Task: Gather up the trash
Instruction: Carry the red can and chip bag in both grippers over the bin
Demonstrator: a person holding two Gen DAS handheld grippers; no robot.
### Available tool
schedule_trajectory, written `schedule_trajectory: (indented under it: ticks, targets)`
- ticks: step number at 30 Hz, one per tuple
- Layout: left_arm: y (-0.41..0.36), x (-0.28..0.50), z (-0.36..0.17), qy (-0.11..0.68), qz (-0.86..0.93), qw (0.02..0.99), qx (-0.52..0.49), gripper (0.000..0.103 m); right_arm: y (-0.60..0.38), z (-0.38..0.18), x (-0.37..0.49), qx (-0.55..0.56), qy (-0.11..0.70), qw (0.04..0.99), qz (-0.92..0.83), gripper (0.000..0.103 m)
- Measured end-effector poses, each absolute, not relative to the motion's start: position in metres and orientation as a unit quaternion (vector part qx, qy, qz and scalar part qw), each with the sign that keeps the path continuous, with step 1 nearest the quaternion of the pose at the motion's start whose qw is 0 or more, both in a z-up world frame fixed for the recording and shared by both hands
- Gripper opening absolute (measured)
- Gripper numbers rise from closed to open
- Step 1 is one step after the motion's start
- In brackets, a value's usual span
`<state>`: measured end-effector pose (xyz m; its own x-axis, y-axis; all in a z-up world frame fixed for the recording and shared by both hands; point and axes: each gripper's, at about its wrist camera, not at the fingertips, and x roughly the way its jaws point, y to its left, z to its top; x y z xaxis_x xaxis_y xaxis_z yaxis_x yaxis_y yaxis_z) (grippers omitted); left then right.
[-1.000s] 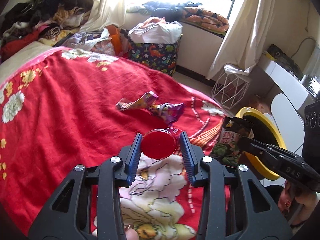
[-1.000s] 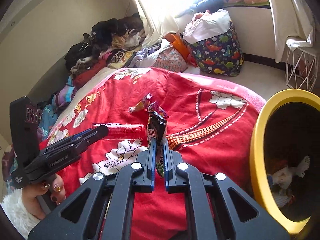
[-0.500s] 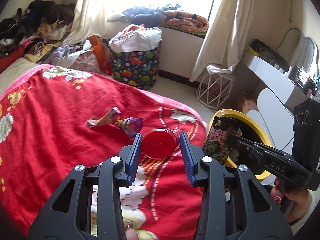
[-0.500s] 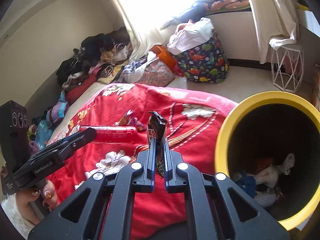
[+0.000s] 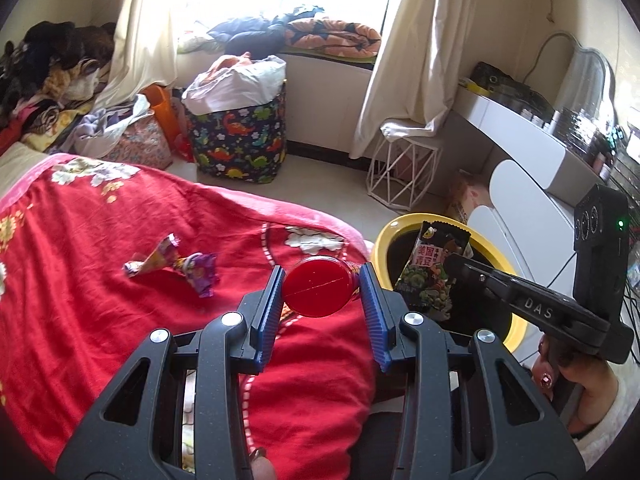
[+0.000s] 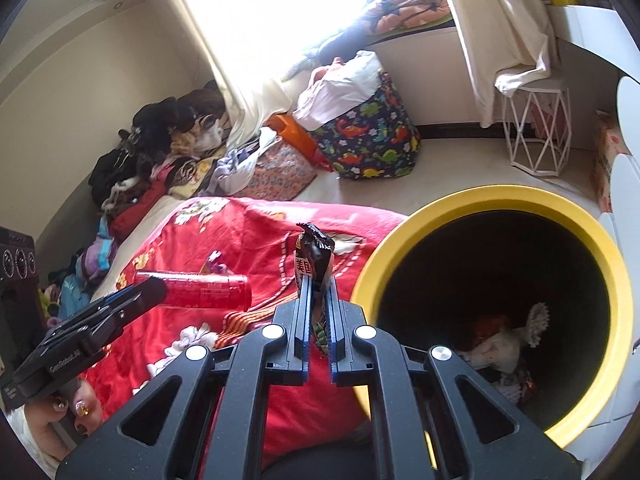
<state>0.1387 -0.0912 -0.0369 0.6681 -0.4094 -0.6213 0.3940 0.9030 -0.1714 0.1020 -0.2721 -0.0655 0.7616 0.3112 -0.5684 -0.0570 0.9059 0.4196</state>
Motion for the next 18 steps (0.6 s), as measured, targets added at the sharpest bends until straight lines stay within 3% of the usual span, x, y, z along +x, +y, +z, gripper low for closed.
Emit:
schedule_trajectory:
  ticks: [18]
  targets:
    - [-0.152, 0.137, -0.036, 0.343, -0.272, 0.899, 0.014, 0.03, -0.336, -0.074, 0.089, 0.234, 0.316, 0.919, 0.025, 0.007]
